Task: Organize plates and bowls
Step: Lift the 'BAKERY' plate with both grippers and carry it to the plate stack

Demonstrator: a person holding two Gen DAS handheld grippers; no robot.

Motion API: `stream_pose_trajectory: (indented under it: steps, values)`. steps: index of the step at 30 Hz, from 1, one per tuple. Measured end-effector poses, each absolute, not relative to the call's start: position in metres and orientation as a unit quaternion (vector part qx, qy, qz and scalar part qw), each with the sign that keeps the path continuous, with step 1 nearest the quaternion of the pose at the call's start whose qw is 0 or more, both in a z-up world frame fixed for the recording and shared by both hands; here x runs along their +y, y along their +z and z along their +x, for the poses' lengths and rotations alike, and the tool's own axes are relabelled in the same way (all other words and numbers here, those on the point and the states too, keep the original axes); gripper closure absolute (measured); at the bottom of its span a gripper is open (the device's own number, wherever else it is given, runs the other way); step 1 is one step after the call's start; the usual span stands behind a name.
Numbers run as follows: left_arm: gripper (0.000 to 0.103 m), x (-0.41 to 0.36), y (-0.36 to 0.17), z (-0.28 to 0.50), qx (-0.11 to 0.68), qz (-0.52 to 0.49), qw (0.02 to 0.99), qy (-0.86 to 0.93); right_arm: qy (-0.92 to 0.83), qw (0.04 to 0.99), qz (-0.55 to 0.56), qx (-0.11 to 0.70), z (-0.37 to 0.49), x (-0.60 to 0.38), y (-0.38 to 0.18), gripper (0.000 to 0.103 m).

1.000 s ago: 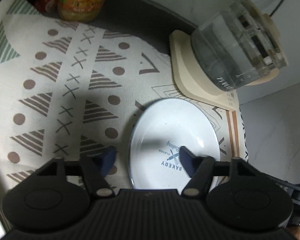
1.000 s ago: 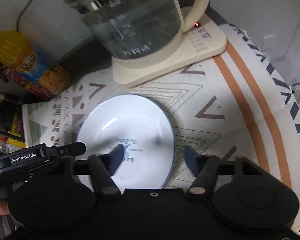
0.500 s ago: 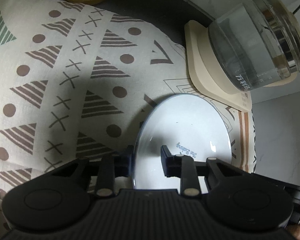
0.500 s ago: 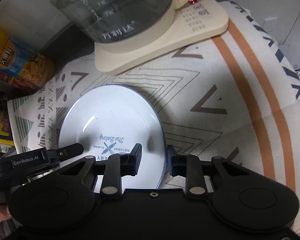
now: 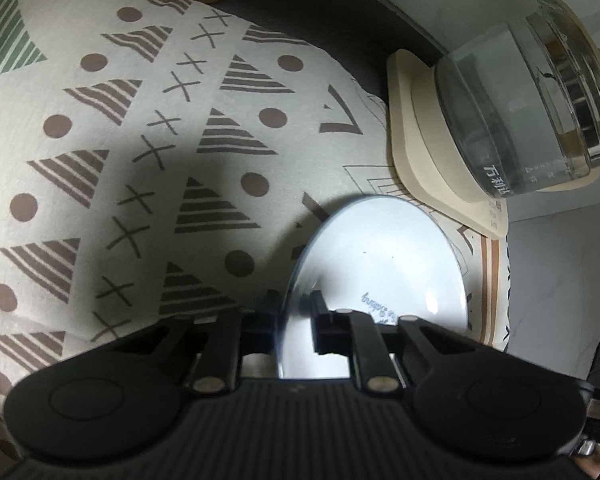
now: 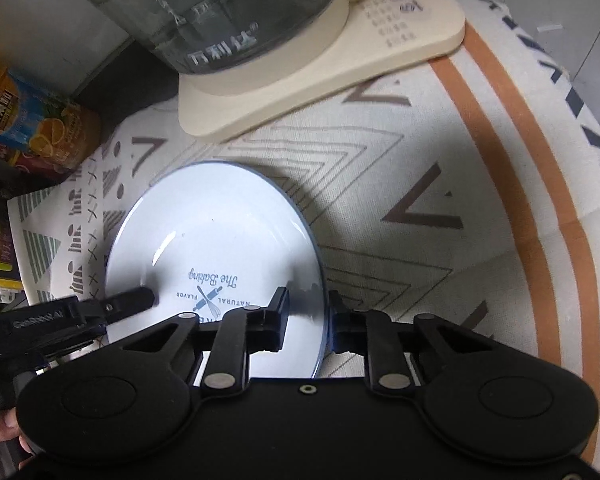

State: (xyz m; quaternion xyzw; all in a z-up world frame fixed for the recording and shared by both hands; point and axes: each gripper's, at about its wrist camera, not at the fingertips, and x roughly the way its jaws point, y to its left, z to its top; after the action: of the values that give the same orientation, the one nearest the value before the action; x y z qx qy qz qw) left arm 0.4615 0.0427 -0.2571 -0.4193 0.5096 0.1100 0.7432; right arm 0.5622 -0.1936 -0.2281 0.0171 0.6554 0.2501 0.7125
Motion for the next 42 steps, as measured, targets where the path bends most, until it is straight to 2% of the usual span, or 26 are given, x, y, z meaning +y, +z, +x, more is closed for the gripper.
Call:
stream_pose_trajectory:
  steps: [5, 11, 29, 42]
  values:
    - [0.091, 0.048, -0.255, 0.458, 0.505, -0.432, 0.739, 0.111, 0.267, 0.726, 0.038, 0.633, 0.563, -0.204, -0.210, 0.094]
    - [0.094, 0.056, -0.247, 0.448, 0.494, -0.440, 0.743, 0.102, 0.290, 0.733, 0.048, 0.614, 0.560, -0.213, -0.200, 0.096]
    - [0.094, 0.082, -0.195, 0.404, 0.447, -0.447, 0.769, 0.096, 0.327, 0.746, 0.064, 0.577, 0.536, -0.207, -0.165, 0.096]
    - [0.094, 0.099, -0.176, 0.358, 0.411, -0.459, 0.776, 0.134, 0.373, 0.732, 0.047, 0.568, 0.504, -0.176, -0.148, 0.095]
